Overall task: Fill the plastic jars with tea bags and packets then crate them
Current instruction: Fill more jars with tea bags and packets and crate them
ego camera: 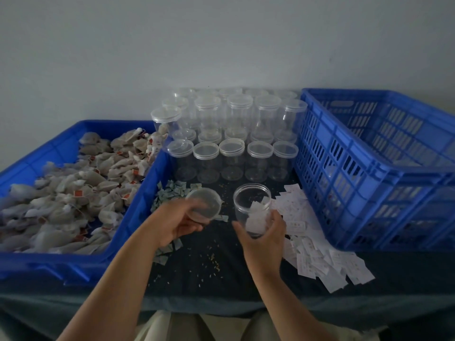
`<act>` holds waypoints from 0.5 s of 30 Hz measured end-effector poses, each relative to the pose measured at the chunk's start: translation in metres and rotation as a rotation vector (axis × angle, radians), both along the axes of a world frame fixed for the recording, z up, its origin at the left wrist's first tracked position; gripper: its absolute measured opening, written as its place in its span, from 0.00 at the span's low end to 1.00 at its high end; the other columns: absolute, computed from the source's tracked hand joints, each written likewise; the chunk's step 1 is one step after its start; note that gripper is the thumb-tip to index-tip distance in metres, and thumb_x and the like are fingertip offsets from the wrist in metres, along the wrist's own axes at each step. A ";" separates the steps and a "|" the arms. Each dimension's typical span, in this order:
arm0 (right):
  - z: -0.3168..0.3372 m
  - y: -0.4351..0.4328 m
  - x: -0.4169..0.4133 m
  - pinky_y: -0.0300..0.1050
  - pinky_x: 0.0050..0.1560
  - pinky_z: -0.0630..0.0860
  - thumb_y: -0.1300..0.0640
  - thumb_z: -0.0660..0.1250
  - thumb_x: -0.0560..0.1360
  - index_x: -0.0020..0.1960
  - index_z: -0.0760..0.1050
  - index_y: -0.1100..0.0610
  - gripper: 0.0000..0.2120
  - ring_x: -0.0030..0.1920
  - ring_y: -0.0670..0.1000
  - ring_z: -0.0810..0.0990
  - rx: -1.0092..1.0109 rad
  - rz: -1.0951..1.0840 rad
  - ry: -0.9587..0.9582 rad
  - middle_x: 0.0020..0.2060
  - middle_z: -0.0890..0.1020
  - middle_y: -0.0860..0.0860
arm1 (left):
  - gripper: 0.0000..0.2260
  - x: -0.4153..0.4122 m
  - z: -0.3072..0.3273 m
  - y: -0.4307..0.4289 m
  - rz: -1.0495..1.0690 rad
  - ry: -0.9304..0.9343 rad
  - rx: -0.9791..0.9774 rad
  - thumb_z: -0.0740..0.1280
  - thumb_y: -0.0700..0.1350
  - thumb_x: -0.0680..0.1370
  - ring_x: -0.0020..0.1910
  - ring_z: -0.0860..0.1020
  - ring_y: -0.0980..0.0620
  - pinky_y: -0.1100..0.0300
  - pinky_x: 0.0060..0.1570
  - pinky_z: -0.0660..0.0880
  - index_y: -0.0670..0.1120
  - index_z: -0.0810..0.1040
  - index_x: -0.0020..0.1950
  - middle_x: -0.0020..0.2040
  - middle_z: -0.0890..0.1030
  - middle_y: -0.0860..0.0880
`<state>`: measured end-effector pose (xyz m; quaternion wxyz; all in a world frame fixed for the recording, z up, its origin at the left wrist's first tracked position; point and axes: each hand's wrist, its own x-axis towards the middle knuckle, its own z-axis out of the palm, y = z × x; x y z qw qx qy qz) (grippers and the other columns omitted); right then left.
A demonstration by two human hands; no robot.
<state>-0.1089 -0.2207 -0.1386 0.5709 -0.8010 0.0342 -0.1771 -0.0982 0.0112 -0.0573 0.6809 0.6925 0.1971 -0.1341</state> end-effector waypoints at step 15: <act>-0.002 0.004 -0.005 0.40 0.57 0.78 0.30 0.79 0.64 0.69 0.63 0.35 0.41 0.62 0.40 0.76 0.011 0.190 -0.001 0.63 0.72 0.38 | 0.20 0.007 0.031 0.019 0.163 -0.453 1.254 0.68 0.65 0.78 0.55 0.79 0.52 0.53 0.45 0.78 0.58 0.78 0.67 0.64 0.76 0.55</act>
